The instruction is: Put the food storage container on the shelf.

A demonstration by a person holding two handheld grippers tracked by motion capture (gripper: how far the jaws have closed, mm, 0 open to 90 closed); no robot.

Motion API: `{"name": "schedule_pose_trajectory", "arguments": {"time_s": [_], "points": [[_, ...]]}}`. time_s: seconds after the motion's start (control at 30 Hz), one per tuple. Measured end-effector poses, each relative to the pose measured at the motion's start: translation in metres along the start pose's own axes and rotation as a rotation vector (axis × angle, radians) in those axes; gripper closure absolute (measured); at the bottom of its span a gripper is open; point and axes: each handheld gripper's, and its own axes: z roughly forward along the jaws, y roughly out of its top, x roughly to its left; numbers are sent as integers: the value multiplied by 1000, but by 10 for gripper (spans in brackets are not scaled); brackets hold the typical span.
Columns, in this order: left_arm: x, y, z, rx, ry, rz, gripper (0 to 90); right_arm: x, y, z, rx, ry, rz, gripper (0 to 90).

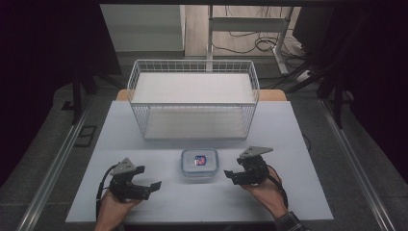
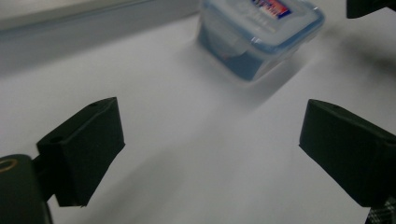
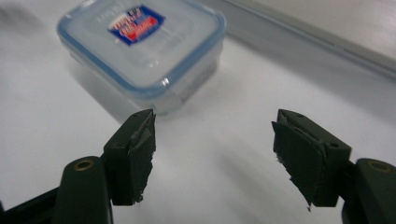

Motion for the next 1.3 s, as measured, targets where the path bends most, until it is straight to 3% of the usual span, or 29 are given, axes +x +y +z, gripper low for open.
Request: {"name": "schedule_pose_trajectory", "arguments": {"time_s": [0.03,0.23,0.47,0.63,0.77,0.9,1.0,1.07,1.1,1.17,1.23,1.3], "points": [[-3,11,9,-10,-33,4,74,1,4,1,-24,16,0,300],[-9,34,33,-3,-59,46,76,2,13,9,-91,71,23,279],[-17,63,68,36,-80,99,88,-1,24,22,-92,110,53,266],[-21,73,82,46,-86,111,87,-4,34,36,-70,126,64,248],[-19,70,90,50,-79,96,88,-5,37,44,-52,127,71,227],[-15,61,97,94,-72,89,93,-6,33,53,-21,141,70,193],[-9,57,99,90,-125,20,101,-6,30,56,0,170,95,176],[-7,56,99,98,-147,-1,112,-6,28,57,13,193,103,183],[-6,54,98,102,-173,-21,146,-5,27,58,23,215,110,191],[-8,52,97,109,-185,-37,152,-2,24,58,46,264,124,215],[-6,51,95,118,-190,-32,174,-1,24,57,48,263,133,229],[-5,49,91,113,-202,-53,238,-1,22,54,42,255,147,282]]}}
